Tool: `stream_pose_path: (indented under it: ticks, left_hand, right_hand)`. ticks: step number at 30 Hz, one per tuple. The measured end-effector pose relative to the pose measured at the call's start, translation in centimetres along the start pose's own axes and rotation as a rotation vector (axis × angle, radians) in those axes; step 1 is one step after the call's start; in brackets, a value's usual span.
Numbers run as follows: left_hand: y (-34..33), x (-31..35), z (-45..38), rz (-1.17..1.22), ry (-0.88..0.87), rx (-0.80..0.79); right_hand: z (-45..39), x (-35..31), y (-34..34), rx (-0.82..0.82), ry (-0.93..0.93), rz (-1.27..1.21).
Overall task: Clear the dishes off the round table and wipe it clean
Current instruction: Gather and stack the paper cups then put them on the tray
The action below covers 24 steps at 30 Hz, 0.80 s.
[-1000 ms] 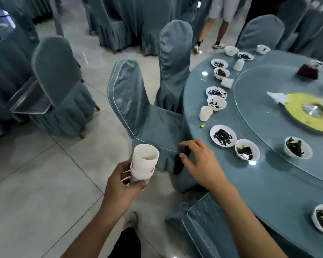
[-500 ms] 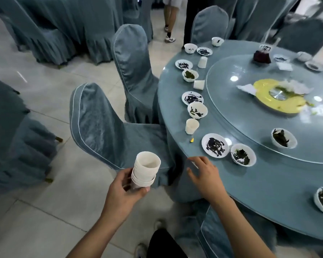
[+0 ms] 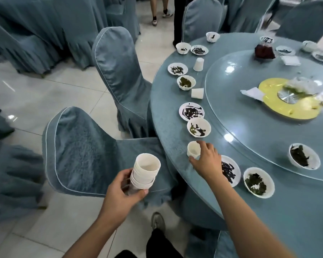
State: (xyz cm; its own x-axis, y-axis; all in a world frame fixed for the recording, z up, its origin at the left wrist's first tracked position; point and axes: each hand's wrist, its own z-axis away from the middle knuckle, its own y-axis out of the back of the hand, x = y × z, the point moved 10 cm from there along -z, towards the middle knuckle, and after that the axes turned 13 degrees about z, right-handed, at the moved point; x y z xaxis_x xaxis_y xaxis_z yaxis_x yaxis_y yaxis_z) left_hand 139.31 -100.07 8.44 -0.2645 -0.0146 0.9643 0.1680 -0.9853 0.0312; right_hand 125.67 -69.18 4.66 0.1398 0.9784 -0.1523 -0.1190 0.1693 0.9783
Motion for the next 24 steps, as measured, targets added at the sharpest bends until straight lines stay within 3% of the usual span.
stream_pose_path:
  ticks: [6,13,18,24]
  left_hand:
    - [1.0,1.3,-3.7,-0.025,-0.014,0.006]
    - [3.0,1.9,-6.6,-0.033,0.003,0.052]
    - [5.6,3.2,-7.5,-0.031,-0.03,0.099]
    - [11.6,3.5,-6.9,0.007,-0.039,0.173]
  right_hand:
    - [-4.7,0.3,-2.8,-0.145,-0.035,0.118]
    - [-6.1,-0.2,-4.1,-0.144,-0.052,0.137]
    - [-6.5,-6.3,-1.1,-0.064,0.037,-0.11]
    - [-4.7,-20.9,5.7,-0.069,0.291,-0.574]
